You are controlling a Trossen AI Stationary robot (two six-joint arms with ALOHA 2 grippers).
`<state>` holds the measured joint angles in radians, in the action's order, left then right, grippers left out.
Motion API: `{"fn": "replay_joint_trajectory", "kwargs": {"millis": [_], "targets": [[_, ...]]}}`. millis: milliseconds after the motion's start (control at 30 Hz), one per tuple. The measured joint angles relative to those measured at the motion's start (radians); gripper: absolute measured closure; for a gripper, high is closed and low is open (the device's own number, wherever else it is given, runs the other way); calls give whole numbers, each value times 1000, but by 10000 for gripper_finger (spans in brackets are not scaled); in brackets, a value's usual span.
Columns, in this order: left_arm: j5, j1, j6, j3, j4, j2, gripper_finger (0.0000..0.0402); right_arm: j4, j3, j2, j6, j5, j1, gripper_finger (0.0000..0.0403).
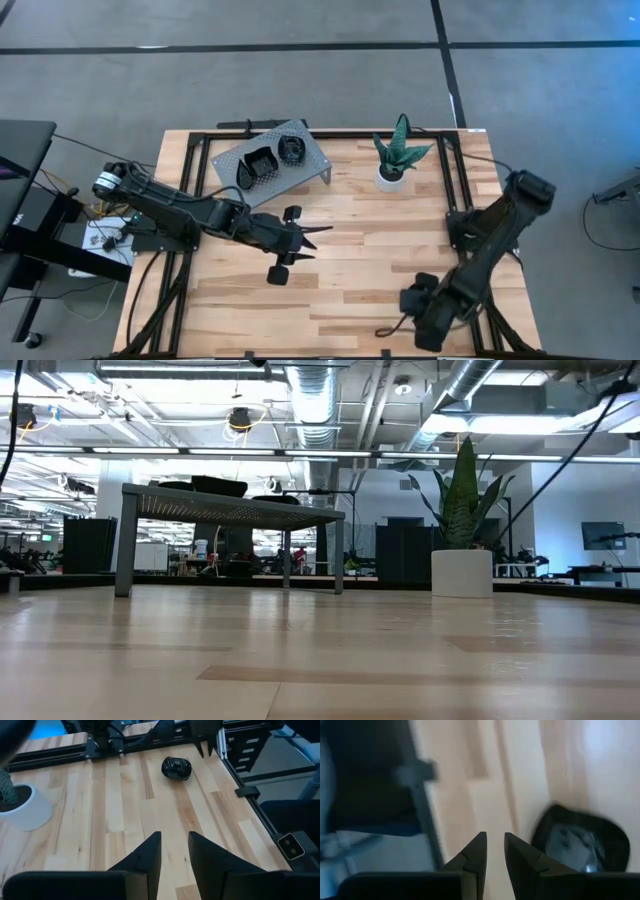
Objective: Pick & Place Mini shaped plates
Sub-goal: Stack the black leaf-shaped plate on the black leaf-shaped plate on the shelf
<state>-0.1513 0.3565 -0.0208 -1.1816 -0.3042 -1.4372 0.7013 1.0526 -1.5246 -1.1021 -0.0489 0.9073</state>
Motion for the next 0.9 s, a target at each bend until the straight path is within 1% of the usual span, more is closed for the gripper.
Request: {"fn": "replay_joint_trajectory", "kwargs": {"millis": [133, 233, 333, 400, 467, 567, 700, 900], "targets": [[-2, 0, 1, 0, 6, 0, 302, 134, 84, -118, -64, 24, 16, 333], [-2, 3, 3, 0, 6, 0, 302, 157, 109, -185, -82, 29, 14, 327], [-1, 3, 3, 0, 6, 0, 302, 167, 116, -234, -70, 68, -1, 321], [-1, 3, 3, 0, 6, 0, 302, 207, 116, -257, -71, 94, -13, 319], [-1, 3, 3, 0, 6, 0, 302, 259, 116, -266, -76, 112, -23, 317], [-1, 3, 3, 0, 6, 0, 302, 292, 116, -264, -89, 102, -31, 315], [-1, 3, 12, 0, 6, 0, 302, 265, 116, -265, -111, 98, -29, 315], [-1, 5, 82, 0, 6, 0, 302, 234, 117, -269, -104, 97, -10, 314]]}}
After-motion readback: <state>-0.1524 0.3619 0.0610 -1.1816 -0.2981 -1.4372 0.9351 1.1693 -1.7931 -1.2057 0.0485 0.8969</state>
